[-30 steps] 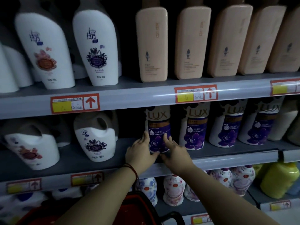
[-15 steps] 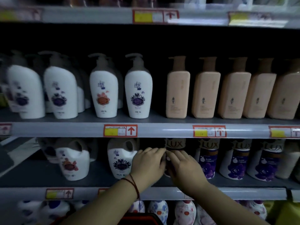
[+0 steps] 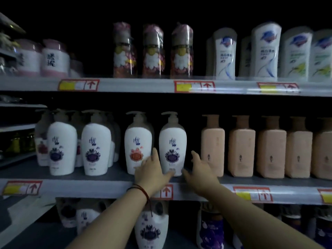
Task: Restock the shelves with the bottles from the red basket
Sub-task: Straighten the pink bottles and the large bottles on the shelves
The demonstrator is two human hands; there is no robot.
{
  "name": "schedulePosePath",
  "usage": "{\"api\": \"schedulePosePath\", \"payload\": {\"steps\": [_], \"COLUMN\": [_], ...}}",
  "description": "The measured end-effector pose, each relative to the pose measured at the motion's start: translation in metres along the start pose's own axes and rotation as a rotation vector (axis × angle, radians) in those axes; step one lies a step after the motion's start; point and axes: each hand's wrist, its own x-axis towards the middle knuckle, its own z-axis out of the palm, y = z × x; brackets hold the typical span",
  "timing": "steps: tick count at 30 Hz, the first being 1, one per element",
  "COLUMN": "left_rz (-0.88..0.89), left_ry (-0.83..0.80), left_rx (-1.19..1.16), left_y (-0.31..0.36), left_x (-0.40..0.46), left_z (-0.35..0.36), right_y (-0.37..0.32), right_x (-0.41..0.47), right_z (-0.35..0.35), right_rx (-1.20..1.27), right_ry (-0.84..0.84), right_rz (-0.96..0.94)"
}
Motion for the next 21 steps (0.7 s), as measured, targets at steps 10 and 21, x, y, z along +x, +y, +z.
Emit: {"api": "schedulePosePath", "payload": {"steps": [10,21], "left_rz": [0.023,0.042], "left_ry": [0.244,0.243], "left_rx": [0.022,0.014], "left_y": [-0.01,-0.016], "left_x": [0.011,0.009], "left_z": [0.041,0.039], "right_y": [0.007,0.01], "right_x": [0.02,0.022], "right_z": [0.033,0.034], "right_rx": [0.011,-0.059], "right_ry": [0.002,-0.001], "right_rz": [0.043,0.062]}}
